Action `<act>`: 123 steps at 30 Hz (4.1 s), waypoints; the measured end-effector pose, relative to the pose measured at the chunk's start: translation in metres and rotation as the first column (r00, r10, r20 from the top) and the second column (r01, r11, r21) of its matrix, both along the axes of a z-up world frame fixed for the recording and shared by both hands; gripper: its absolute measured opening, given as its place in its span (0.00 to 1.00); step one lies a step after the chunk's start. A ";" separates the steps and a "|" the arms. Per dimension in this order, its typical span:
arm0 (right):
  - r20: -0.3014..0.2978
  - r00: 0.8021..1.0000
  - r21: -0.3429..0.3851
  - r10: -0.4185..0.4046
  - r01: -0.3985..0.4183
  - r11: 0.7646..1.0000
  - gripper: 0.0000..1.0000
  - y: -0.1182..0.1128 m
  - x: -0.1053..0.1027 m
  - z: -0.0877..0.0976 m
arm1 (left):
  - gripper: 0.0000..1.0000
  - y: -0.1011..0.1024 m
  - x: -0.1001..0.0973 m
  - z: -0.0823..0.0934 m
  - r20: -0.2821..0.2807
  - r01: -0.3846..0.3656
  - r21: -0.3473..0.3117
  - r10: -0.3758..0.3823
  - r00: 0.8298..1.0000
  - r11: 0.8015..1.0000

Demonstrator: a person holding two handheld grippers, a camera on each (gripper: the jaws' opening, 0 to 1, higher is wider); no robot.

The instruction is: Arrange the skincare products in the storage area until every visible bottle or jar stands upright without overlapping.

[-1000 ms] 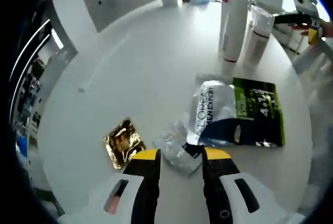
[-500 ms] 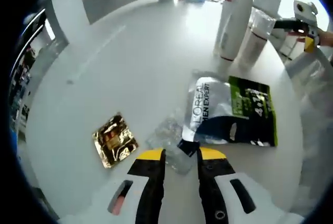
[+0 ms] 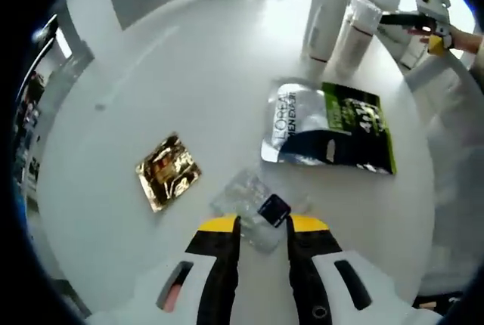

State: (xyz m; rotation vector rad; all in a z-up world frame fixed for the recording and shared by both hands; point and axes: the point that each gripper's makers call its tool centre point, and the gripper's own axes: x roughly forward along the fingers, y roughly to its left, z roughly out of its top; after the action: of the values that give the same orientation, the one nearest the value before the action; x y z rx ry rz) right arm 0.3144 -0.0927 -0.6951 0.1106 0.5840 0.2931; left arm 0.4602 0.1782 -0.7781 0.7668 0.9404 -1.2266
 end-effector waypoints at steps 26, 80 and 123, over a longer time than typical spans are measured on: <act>0.005 1.000 -0.010 0.012 -0.012 1.000 0.94 0.002 0.000 0.001 | 0.47 0.001 -0.013 0.016 0.022 -0.272 -0.095 0.275 0.961 0.958; 0.014 1.000 -0.019 0.021 -0.021 1.000 0.94 0.003 0.000 0.002 | 0.37 0.012 -0.009 0.011 0.028 -0.641 -0.067 0.644 0.765 0.765; 0.034 0.998 -0.043 0.060 -0.059 0.997 0.94 0.008 -0.001 0.005 | 0.37 -0.013 -0.086 0.016 0.013 -0.120 0.018 0.120 0.993 0.993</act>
State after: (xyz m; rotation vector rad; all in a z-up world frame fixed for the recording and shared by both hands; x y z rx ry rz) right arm 0.3137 -0.0842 -0.6898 0.0474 0.5591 0.3395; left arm 0.3742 0.1653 -0.7620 0.7213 0.9760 -1.1085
